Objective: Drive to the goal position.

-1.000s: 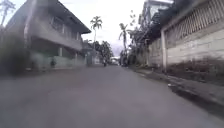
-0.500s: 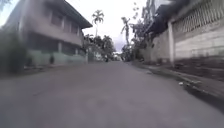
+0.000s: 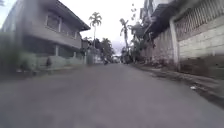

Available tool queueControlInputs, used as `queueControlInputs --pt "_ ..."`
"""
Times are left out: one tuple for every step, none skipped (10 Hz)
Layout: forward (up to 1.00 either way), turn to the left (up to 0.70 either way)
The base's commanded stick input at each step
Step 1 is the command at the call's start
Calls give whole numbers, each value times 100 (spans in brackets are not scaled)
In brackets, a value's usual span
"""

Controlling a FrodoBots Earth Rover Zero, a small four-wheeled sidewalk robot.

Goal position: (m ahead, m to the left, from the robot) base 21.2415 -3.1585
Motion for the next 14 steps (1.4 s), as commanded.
queueControlInputs --pt "100 0" --pt "100 0" --pt "100 0" --pt "100 0" --pt "100 0" --pt "100 0" --pt "100 0" --pt "100 0" --pt "100 0" --pt "100 0" --pt "100 -13" --pt "100 -40" --pt "100 -40" --pt "100 -40"
